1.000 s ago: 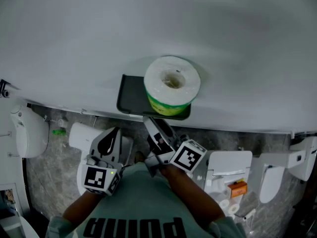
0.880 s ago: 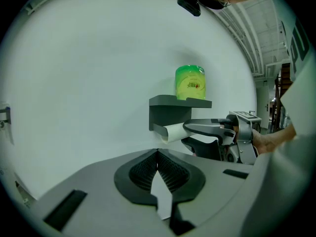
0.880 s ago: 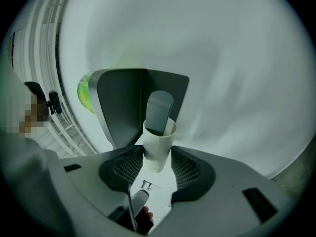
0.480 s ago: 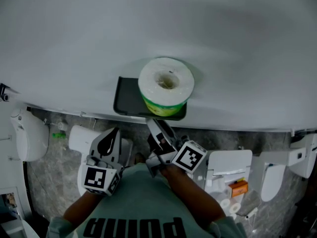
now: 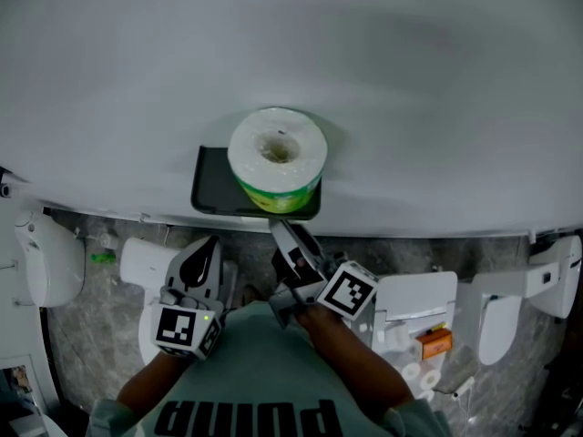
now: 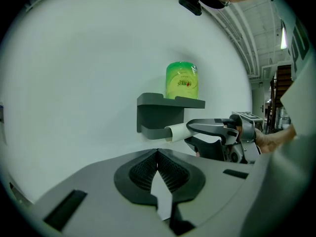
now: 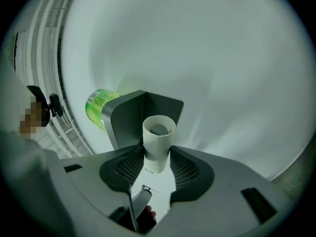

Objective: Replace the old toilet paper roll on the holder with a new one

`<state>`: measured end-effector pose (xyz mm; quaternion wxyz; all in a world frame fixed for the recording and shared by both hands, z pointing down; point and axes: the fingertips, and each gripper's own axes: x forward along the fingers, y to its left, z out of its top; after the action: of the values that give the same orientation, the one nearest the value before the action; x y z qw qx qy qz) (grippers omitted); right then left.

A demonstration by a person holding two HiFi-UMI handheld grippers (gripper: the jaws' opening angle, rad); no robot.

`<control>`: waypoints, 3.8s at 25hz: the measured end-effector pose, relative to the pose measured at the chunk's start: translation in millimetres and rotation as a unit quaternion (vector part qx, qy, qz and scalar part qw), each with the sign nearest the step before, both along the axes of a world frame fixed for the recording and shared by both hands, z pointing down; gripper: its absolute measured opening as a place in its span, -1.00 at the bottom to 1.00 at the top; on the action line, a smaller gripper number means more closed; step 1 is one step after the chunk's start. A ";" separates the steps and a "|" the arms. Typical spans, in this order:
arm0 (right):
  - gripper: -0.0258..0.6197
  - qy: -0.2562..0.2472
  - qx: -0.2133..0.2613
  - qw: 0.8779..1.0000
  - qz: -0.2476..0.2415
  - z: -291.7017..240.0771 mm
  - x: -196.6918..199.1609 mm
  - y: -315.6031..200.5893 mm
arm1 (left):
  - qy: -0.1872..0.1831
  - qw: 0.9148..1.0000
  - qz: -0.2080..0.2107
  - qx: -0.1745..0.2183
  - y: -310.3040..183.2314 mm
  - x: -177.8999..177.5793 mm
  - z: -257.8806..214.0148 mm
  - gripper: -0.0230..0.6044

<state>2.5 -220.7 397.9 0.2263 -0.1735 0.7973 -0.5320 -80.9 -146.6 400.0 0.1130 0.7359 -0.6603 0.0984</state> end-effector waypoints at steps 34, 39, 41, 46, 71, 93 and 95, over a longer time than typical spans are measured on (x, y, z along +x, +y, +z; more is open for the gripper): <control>-0.41 0.036 0.013 0.996 0.087 -7.2 99.3 -23.3 | 0.013 0.997 0.072 0.028 -36.7 71.5 -3.7 -0.92; -0.41 0.061 0.030 0.991 0.116 -14.4 115.4 -13.9 | 0.021 0.995 0.097 0.027 -35.8 83.7 -3.7 -0.92; -0.41 0.077 0.045 0.988 0.125 -19.8 118.9 -8.8 | 0.026 0.994 0.102 0.026 -34.8 85.2 -3.6 -0.92; -0.41 0.107 0.076 0.981 0.141 -34.1 121.6 7.7 | 0.034 0.992 0.123 0.022 -29.8 88.9 1.8 -0.92; -0.41 0.343 0.317 0.877 0.115 -145.6 13.1 65.8 | 0.072 0.993 0.079 0.046 11.6 7.4 -9.9 -0.92; -0.41 0.537 0.364 0.757 0.073 -136.9 -73.6 36.2 | 0.111 0.990 0.059 0.057 17.3 -52.8 -14.3 -0.92; -0.40 0.545 0.360 0.754 0.069 -132.5 -76.1 35.6 | 0.113 0.990 0.059 0.054 18.6 -54.6 -11.7 -0.92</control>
<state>-73.6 -185.1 265.4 -0.1646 -0.3947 0.9039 -0.0038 -135.6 -128.0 388.3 0.1412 0.7850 -0.6030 -0.0141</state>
